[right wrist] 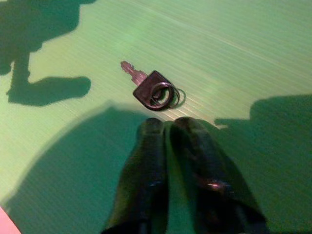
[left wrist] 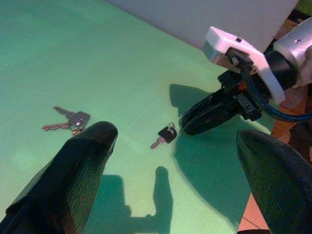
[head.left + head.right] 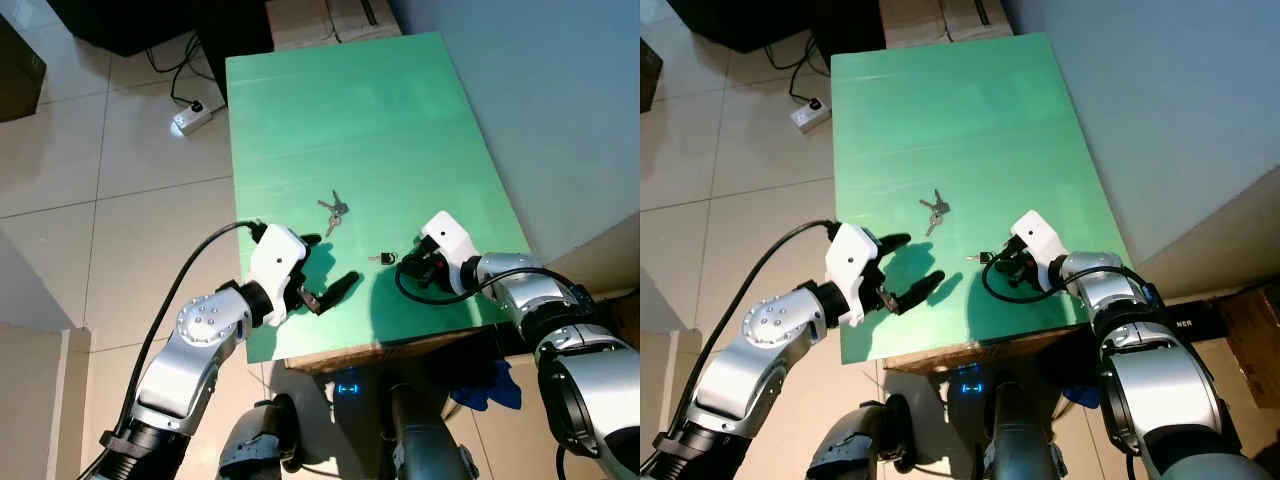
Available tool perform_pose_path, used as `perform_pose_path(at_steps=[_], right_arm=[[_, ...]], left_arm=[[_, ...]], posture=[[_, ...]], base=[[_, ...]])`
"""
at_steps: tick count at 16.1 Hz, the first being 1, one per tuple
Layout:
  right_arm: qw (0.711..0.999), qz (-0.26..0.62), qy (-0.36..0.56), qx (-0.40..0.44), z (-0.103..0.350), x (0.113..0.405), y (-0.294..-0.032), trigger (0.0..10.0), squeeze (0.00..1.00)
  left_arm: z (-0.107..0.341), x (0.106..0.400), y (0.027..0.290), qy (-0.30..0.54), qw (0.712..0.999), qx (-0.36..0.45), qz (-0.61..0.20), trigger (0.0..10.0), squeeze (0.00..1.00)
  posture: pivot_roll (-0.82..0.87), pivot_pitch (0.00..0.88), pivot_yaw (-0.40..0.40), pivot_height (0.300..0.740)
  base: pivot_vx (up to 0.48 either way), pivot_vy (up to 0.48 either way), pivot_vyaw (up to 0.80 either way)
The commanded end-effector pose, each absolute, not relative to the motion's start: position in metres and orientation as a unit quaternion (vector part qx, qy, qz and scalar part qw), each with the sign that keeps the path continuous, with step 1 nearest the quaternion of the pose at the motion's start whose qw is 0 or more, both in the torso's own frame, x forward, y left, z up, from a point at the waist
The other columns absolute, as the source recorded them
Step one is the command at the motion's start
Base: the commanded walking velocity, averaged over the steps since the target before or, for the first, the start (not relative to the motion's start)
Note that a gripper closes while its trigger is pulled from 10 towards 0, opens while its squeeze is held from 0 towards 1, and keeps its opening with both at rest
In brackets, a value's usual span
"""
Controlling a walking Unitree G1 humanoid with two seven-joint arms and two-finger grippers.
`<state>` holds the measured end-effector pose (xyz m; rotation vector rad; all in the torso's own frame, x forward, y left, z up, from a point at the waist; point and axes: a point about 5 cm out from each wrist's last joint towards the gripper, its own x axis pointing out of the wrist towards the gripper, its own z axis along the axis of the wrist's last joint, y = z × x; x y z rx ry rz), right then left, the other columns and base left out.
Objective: Hang keys on a hook
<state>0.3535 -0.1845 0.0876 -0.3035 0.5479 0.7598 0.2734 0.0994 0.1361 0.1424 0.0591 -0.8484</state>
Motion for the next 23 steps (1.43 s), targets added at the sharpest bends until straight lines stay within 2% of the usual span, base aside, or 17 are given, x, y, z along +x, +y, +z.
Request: perform_pose_path(at_steps=[1, 8, 17, 20, 23], right_arm=[[0.876, 0.369, 0.277, -0.144, 0.085, 0.351, -0.187, 0.0, 0.00], [0.880, 0.370, 0.269, -0.126, 0.089, 0.353, -0.187, 0.0, 0.00], [0.879, 0.382, 0.266, -0.103, 0.091, 0.353, -0.187, 0.0, 0.00], [0.882, 0.385, 0.259, -0.084, 0.094, 0.354, -0.185, 0.0, 0.00], [0.898, 0.377, 0.227, -0.017, 0.109, 0.361, -0.188, 0.0, 0.00]], left_arm=[[0.129, 0.269, 0.098, 0.040, 0.902, 0.067, -0.425, 10.0, 0.00], [0.127, 0.268, 0.096, 0.042, 0.899, 0.072, -0.431, 10.0, 0.00], [0.123, 0.267, 0.101, 0.059, 0.878, 0.109, -0.462, 10.0, 0.00], [0.124, 0.269, 0.103, 0.058, 0.878, 0.112, -0.462, 10.0, 0.00], [0.125, 0.270, 0.104, 0.056, 0.879, 0.112, -0.460, 10.0, 0.00]], posture=[[-0.04, 0.314, 0.055, 0.740], [-0.04, 0.318, 0.058, 0.740], [-0.04, 0.327, 0.062, 0.740], [-0.04, 0.330, 0.064, 0.740], [-0.05, 0.339, 0.065, 0.740]], base=[[0.000, 0.000, 0.00], [0.000, 0.000, 0.00], [0.000, 0.000, 0.00], [0.000, 0.000, 0.00], [0.000, 0.000, 0.00]])
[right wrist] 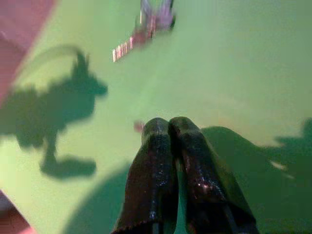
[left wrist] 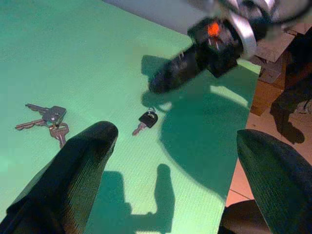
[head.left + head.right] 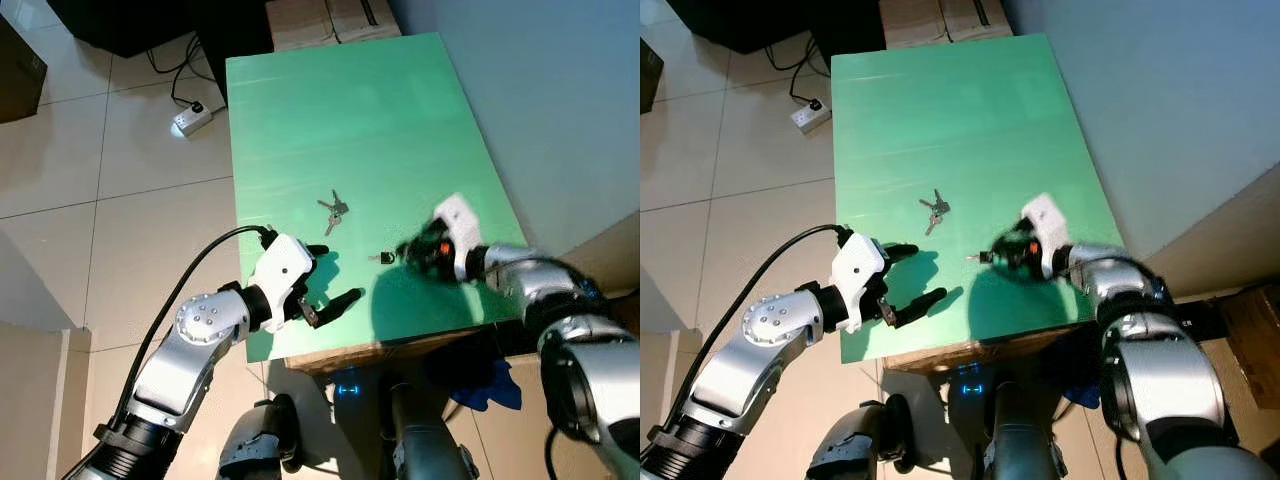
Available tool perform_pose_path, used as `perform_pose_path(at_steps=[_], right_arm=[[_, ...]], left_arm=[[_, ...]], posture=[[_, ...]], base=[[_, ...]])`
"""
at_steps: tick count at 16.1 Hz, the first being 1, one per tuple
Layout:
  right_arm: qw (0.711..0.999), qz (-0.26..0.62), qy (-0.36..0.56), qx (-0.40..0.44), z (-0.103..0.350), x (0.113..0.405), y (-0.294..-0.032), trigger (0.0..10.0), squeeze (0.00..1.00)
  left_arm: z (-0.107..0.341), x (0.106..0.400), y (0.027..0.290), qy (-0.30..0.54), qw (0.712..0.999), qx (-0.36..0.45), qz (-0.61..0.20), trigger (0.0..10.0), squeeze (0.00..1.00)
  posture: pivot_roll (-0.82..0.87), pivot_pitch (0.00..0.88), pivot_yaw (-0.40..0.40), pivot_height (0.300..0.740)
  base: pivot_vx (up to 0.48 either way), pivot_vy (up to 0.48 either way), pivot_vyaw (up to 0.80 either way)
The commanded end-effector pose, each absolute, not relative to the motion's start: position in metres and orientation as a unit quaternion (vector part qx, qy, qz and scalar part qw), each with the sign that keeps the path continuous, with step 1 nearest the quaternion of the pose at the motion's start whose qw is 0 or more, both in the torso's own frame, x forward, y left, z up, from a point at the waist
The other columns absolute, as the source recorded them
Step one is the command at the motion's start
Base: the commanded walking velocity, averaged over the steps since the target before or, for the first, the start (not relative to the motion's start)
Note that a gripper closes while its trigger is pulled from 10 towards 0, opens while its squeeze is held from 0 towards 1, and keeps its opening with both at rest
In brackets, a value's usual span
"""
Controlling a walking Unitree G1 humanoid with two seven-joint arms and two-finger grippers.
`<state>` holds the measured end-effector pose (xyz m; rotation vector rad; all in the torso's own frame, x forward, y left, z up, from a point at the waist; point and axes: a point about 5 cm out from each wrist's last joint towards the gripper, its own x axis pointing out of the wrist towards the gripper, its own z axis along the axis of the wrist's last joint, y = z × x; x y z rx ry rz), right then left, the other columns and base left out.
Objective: Hang keys on a hook
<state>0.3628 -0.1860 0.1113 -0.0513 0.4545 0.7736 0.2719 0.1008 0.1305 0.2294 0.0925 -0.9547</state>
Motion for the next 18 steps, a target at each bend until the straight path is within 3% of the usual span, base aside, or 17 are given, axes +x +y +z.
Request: perform_pose_path(at_steps=[1, 2, 4, 5, 6, 7, 18], right_arm=[[0.902, 0.373, 0.217, 0.006, 0.114, 0.362, -0.190, 0.0, 0.00], [0.904, 0.371, 0.213, 0.016, 0.116, 0.363, -0.192, 0.0, 0.00], [0.899, 0.363, 0.235, -0.065, 0.108, 0.361, -0.195, 0.0, 0.00], [0.896, 0.360, 0.246, -0.090, 0.103, 0.359, -0.195, 7.3, 0.00], [0.891, 0.362, 0.256, -0.096, 0.100, 0.358, -0.194, 10.0, 0.89], [0.891, 0.362, 0.254, -0.100, 0.100, 0.358, -0.193, 10.0, 1.00], [0.895, 0.383, 0.208, -0.095, 0.109, 0.364, -0.173, 10.0, 1.00]], left_arm=[[0.125, 0.270, 0.105, 0.055, 0.879, 0.112, -0.459, 10.0, 0.00], [0.125, 0.270, 0.105, 0.055, 0.880, 0.112, -0.459, 10.0, 0.00], [0.125, 0.268, 0.104, 0.055, 0.879, 0.112, -0.460, 10.0, 0.00], [0.125, 0.268, 0.104, 0.055, 0.879, 0.112, -0.461, 10.0, 0.00], [0.125, 0.267, 0.104, 0.055, 0.878, 0.112, -0.462, 10.0, 0.00], [0.125, 0.267, 0.104, 0.056, 0.878, 0.113, -0.462, 10.0, 0.00], [0.128, 0.260, 0.106, 0.061, 0.873, 0.116, -0.470, 10.0, 0.00]], posture=[[-0.05, 0.343, 0.064, 0.740], [-0.05, 0.346, 0.064, 0.740], [-0.05, 0.349, 0.063, 0.740], [-0.04, 0.355, 0.061, 0.740], [-0.04, 0.355, 0.061, 0.740], [-0.04, 0.364, 0.062, 0.740], [-0.02, 0.395, 0.054, 0.740]], base=[[0.000, 0.000, 0.00], [0.000, 0.000, 0.00], [0.000, 0.000, 0.00], [0.000, 0.000, 0.00], [0.000, 0.000, 0.00], [0.000, 0.000, 0.00], [0.000, 0.000, 0.00]])
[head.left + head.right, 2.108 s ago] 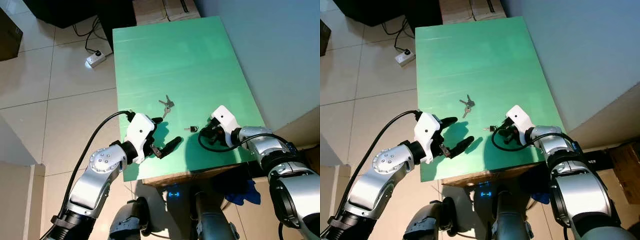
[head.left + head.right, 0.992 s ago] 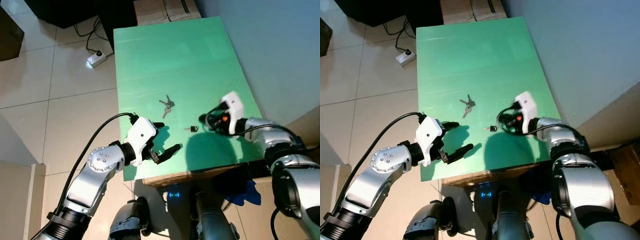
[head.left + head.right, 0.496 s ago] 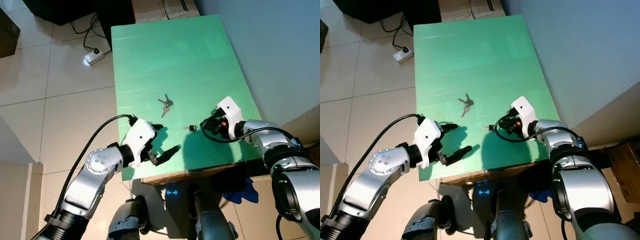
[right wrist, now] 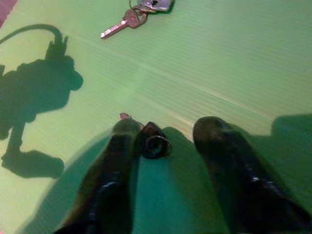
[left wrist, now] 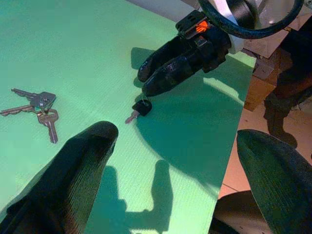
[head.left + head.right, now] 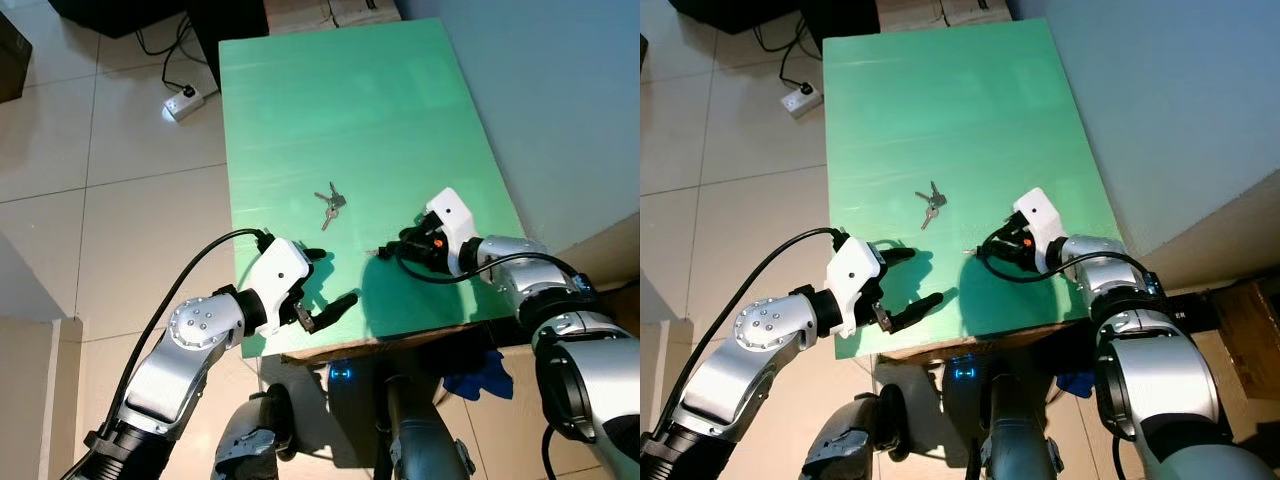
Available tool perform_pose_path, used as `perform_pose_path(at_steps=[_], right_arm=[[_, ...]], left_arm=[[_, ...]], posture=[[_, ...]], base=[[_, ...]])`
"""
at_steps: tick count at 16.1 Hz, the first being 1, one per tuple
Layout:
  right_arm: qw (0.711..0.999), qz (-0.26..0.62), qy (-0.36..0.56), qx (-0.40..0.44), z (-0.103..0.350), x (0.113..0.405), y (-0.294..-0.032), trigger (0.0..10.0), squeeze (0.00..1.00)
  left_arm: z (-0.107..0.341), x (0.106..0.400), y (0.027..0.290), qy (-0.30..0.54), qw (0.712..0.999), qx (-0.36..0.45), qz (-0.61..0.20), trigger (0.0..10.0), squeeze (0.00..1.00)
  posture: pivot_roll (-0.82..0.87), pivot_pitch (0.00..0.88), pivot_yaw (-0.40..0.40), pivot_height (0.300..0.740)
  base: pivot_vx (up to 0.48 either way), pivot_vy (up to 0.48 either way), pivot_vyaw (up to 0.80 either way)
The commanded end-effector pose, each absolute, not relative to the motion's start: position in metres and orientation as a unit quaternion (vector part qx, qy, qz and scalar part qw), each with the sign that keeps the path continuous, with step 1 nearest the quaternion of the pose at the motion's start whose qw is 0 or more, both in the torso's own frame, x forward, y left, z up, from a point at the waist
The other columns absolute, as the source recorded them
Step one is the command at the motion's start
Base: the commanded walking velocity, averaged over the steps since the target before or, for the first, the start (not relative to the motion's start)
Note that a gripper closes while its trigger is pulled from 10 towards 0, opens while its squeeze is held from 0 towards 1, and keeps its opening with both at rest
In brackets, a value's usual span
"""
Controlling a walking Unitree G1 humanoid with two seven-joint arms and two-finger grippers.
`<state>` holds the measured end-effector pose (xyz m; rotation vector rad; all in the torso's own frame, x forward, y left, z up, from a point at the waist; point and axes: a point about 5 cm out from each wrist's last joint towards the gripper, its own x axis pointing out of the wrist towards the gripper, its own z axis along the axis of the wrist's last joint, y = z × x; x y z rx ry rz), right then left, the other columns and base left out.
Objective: Hang keys on a hook
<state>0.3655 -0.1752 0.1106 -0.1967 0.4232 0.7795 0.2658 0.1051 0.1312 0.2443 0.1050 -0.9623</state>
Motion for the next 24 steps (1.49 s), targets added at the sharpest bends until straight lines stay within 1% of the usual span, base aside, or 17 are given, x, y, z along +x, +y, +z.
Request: perform_pose_path(at_steps=[1, 6, 7, 12, 14, 15, 16, 18, 19, 20, 24], right_arm=[[0.897, 0.382, 0.202, -0.098, 0.110, 0.365, -0.173, 10.0, 1.00], [0.903, 0.361, 0.181, -0.145, 0.110, 0.367, -0.171, 10.0, 1.00], [0.899, 0.366, 0.182, -0.157, 0.109, 0.367, -0.170, 10.0, 0.00], [0.895, 0.373, 0.182, -0.163, 0.104, 0.364, -0.167, 10.0, 0.00], [0.887, 0.389, 0.194, -0.154, 0.100, 0.361, -0.165, 10.0, 0.00], [0.885, 0.392, 0.200, -0.155, 0.098, 0.360, -0.166, 8.7, 0.00], [0.881, 0.395, 0.208, -0.157, 0.096, 0.359, -0.167, 6.6, 0.00], [0.880, 0.393, 0.213, -0.158, 0.095, 0.358, -0.169, 4.2, 0.00], [0.878, 0.396, 0.217, -0.157, 0.094, 0.357, -0.171, 1.6, 0.00], [0.878, 0.397, 0.219, -0.157, 0.094, 0.357, -0.171, 0.1, 0.00], [0.873, 0.400, 0.226, -0.165, 0.093, 0.356, -0.172, 0.0, 0.00]], left_arm=[[0.128, 0.260, 0.106, 0.062, 0.873, 0.115, -0.471, 10.0, 0.00], [0.129, 0.258, 0.108, 0.063, 0.872, 0.117, -0.471, 10.0, 0.00], [0.130, 0.258, 0.109, 0.063, 0.872, 0.117, -0.470, 10.0, 0.00], [0.130, 0.257, 0.110, 0.064, 0.873, 0.117, -0.470, 10.0, 0.00], [0.130, 0.257, 0.110, 0.065, 0.873, 0.118, -0.470, 10.0, 0.00], [0.130, 0.257, 0.110, 0.065, 0.873, 0.118, -0.470, 10.0, 0.00], [0.130, 0.257, 0.110, 0.065, 0.872, 0.117, -0.470, 10.0, 0.00], [0.130, 0.257, 0.110, 0.065, 0.872, 0.117, -0.470, 10.0, 0.00], [0.130, 0.257, 0.110, 0.066, 0.872, 0.117, -0.471, 10.0, 0.00], [0.130, 0.257, 0.110, 0.066, 0.872, 0.117, -0.471, 10.0, 0.00], [0.130, 0.257, 0.109, 0.065, 0.872, 0.117, -0.471, 10.0, 0.00]], posture=[[-0.01, 0.402, 0.054, 0.740], [0.00, 0.408, 0.055, 0.740], [0.00, 0.408, 0.055, 0.740], [0.01, 0.407, 0.054, 0.740], [0.01, 0.404, 0.058, 0.740], [0.01, 0.403, 0.059, 0.740], [0.01, 0.403, 0.059, 0.740], [0.00, 0.401, 0.059, 0.740], [0.00, 0.398, 0.059, 0.740], [0.00, 0.398, 0.059, 0.740], [0.00, 0.398, 0.059, 0.740]], base=[[0.000, 0.000, 0.00], [0.000, 0.000, 0.00], [0.000, 0.000, 0.00], [0.000, 0.000, 0.00], [0.000, 0.000, 0.00], [0.000, 0.000, 0.00], [0.000, 0.000, 0.00], [0.000, 0.000, 0.00], [0.000, 0.000, 0.00], [0.000, 0.000, 0.00], [0.000, 0.000, 0.00]])
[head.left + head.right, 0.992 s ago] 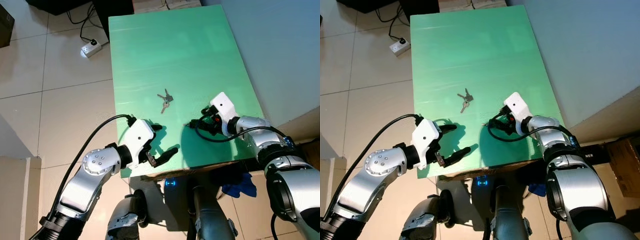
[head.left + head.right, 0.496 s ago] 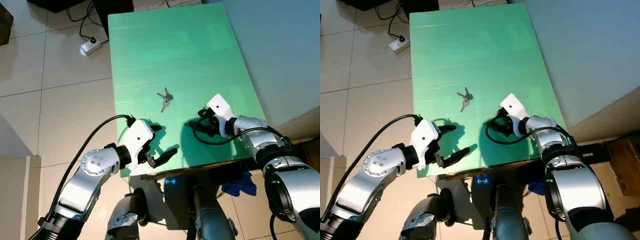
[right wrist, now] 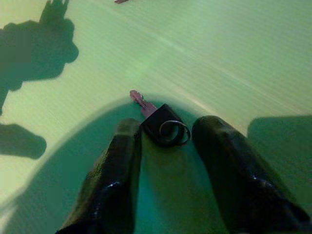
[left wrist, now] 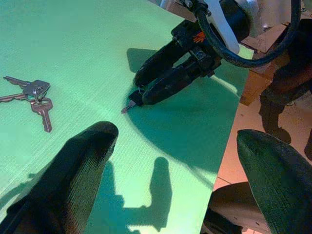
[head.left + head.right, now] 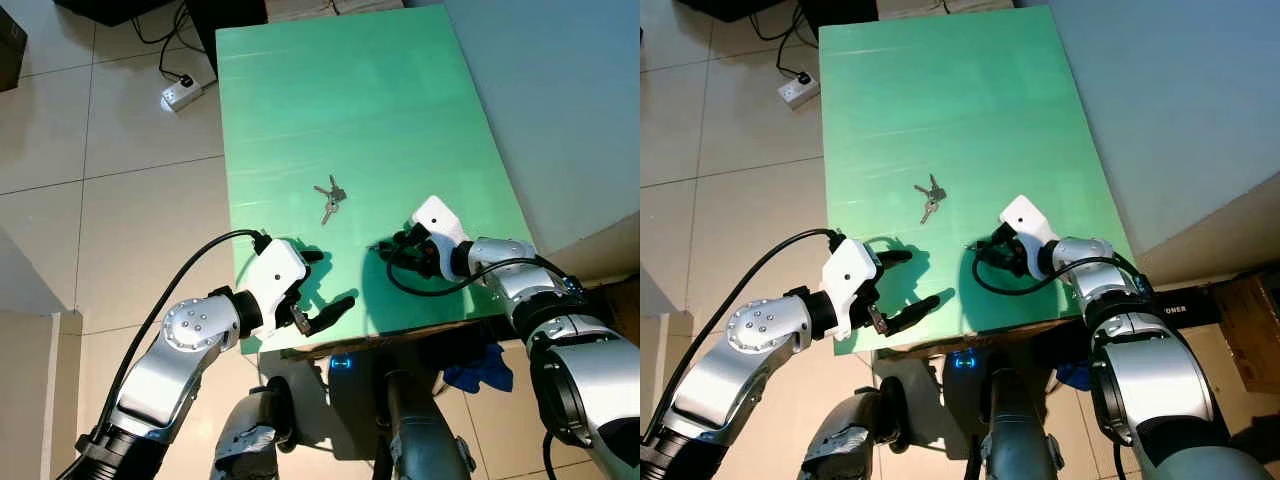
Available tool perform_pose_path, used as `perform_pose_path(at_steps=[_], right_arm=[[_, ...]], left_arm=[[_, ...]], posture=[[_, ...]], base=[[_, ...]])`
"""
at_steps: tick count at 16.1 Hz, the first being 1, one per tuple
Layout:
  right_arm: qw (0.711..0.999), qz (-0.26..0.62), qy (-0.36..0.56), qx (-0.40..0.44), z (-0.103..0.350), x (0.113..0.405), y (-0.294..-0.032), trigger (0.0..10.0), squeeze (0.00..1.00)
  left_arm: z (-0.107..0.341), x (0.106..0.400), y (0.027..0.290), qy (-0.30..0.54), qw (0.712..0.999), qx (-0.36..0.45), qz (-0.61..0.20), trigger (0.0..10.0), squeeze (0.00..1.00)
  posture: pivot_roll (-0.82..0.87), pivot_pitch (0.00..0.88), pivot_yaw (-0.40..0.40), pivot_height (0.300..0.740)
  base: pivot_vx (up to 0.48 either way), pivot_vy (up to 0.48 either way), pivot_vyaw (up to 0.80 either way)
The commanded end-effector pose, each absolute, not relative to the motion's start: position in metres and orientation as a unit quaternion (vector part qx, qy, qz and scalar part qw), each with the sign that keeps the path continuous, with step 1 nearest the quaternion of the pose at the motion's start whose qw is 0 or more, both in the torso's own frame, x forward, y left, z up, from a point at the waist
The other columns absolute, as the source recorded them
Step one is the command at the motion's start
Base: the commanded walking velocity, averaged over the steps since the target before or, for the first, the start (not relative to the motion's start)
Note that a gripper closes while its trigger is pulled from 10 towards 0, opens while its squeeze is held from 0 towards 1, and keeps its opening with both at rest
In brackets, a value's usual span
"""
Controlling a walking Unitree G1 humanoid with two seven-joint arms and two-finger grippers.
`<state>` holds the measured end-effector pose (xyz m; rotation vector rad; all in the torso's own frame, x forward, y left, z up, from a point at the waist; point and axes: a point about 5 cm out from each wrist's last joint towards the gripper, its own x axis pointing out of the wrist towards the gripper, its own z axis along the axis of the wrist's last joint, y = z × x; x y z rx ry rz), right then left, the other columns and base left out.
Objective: Hang keys on a hook
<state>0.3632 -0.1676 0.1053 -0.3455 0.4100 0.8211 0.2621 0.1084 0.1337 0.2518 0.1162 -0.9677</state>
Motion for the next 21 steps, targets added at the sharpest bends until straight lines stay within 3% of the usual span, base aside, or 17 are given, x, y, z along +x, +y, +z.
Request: perform_pose_path(at_steps=[1, 21], right_arm=[[0.872, 0.401, 0.227, -0.163, 0.0926, 0.3555, -0.1720, 0.0, 0.00], [0.876, 0.408, 0.221, -0.129, 0.0991, 0.3572, -0.1750, 0.0, 0.00]], left_arm=[[0.1294, 0.2565, 0.1088, 0.066, 0.872, 0.117, -0.471, 10.0, 0.00], [0.1305, 0.2592, 0.1064, 0.062, 0.869, 0.121, -0.477, 10.0, 0.00]], posture=[[0.00, 0.394, 0.060, 0.740], [-0.01, 0.392, 0.065, 0.740]], base=[[0.000, 0.000, 0.00], [0.000, 0.000, 0.00]])
